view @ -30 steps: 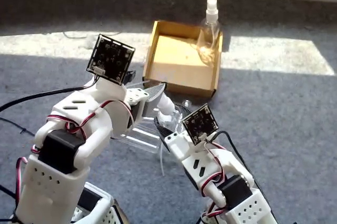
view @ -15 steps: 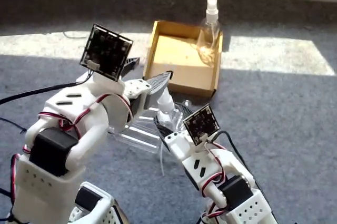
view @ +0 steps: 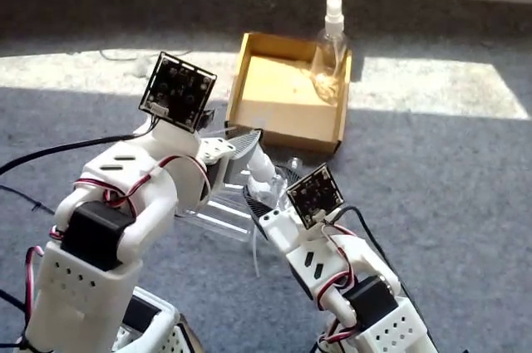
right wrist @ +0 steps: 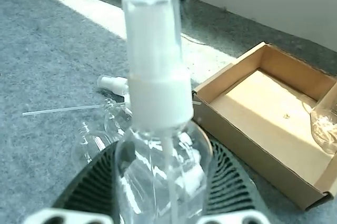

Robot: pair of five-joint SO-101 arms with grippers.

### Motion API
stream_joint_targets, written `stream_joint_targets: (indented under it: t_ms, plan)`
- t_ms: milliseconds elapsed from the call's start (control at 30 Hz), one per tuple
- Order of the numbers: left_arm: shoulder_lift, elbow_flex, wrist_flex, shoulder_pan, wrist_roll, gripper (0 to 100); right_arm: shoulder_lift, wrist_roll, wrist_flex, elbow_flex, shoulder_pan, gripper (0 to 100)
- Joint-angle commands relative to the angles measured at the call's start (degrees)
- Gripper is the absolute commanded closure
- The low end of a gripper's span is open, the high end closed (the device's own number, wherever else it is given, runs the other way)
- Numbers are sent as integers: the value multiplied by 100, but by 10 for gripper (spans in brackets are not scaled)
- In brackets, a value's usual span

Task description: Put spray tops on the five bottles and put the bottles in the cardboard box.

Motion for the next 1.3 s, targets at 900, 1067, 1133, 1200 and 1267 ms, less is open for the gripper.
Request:
stream_joint_targets:
  t_ms: [900, 1067, 1133, 1200, 1267]
  plan:
    - [-1174, 2589, -941, 673, -563, 649, 3160, -1820, -796, -3336, 1481, 994]
    - [-1156, 2510, -1169, 848, -255, 649, 2536, -1793, -734, -2598, 1323, 994]
    - [-1138, 2501, -1301, 848, -237, 649, 2246, -1793, -725, -2273, 1279, 994]
    - [-1121, 2501, -1495, 840, -237, 649, 1974, -1793, -716, -2000, 1253, 994]
    - [-1112, 2545, -1705, 822, -237, 649, 1754, -1793, -585, -1842, 1253, 994]
